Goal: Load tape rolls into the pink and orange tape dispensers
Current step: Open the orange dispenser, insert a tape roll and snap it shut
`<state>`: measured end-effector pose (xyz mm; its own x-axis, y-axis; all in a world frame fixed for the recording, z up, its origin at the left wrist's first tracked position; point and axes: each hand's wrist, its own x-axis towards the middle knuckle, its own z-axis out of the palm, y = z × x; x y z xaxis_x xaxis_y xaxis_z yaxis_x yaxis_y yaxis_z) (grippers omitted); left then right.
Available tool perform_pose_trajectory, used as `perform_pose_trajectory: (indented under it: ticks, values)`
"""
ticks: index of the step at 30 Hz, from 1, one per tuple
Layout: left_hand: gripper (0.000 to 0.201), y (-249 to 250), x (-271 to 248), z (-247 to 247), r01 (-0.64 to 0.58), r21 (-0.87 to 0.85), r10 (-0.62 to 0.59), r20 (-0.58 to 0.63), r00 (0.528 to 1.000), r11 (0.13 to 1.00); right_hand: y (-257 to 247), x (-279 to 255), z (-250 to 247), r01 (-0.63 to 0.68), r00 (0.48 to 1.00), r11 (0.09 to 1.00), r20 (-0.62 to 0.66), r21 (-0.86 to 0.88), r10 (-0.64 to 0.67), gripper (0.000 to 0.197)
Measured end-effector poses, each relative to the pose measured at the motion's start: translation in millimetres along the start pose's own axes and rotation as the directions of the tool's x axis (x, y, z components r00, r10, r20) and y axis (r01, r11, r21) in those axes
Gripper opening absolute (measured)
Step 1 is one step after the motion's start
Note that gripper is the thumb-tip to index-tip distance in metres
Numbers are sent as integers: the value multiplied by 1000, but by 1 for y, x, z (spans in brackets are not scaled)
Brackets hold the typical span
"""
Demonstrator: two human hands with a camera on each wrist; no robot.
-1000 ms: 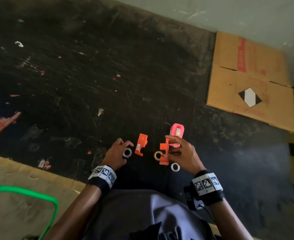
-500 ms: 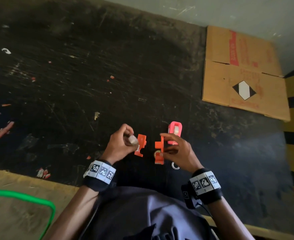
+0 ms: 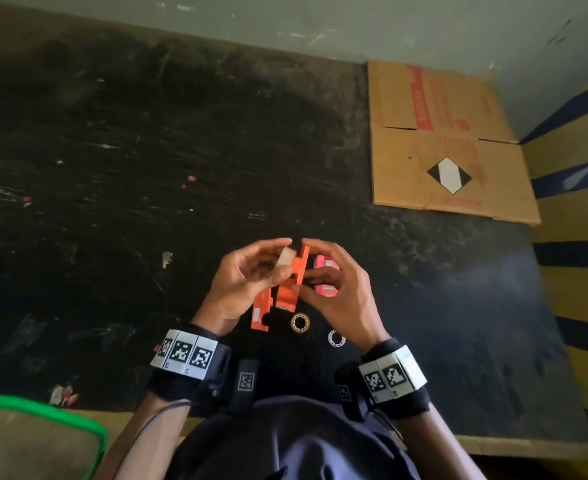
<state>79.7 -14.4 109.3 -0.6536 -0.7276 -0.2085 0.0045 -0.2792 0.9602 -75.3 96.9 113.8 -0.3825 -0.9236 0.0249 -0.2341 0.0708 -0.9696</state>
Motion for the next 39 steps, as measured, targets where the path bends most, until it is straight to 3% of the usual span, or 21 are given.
perform_pose_trajectory:
  ticks: [5,11,14,17,20,22,24,26,29,32,35,37,39]
  values:
    - [51,4,-4,5,20,-32,-21,-16,1000,999,0,0,-7,32,999,998,13,-59,-31,68]
    - [54,5,-4,8,23,94,-22,-6,1000,995,1,1,-11,55,994,994,102,-93,-46,72]
    - [61,6,-3,13,6,109,-1,-45,999,994,4,1,-12,36,994,997,105,-61,-30,72]
    - [77,4,0,8,-17,90,18,-10,1000,996,8,1,-18,0,996,1000,94,-24,2,71]
    - [74,-8,14,-5,32,191,-25,-39,999,981,12,-1,-27,-37,997,999,73,-9,38,71]
    - [72,-27,28,-14,149,434,-113,-107,988,888,15,-3,-35,-61,997,998,54,3,61,70]
    - [78,-54,41,-20,236,699,-210,-125,970,675,20,-7,-42,-82,996,997,36,1,82,69]
    - [86,-81,47,-21,240,847,-293,-105,950,474,25,-11,-49,-102,994,995,27,-1,102,69]
    - [84,-110,48,-15,189,932,-344,-76,936,310,30,-17,-57,-131,991,991,12,12,130,69]
    - [70,-124,48,-11,180,948,-276,-105,955,261,33,-22,-63,-139,990,990,-15,20,139,69]
    - [65,-127,50,-14,198,939,-261,-125,957,279,34,-25,-70,-141,990,990,-28,15,141,70]
    - [64,-124,50,-19,204,924,-274,-115,955,322,34,-26,-72,-138,990,990,-27,8,138,70]
    - [65,-119,49,-23,218,881,-268,-108,957,421,33,-27,-73,-136,990,991,-22,6,136,70]
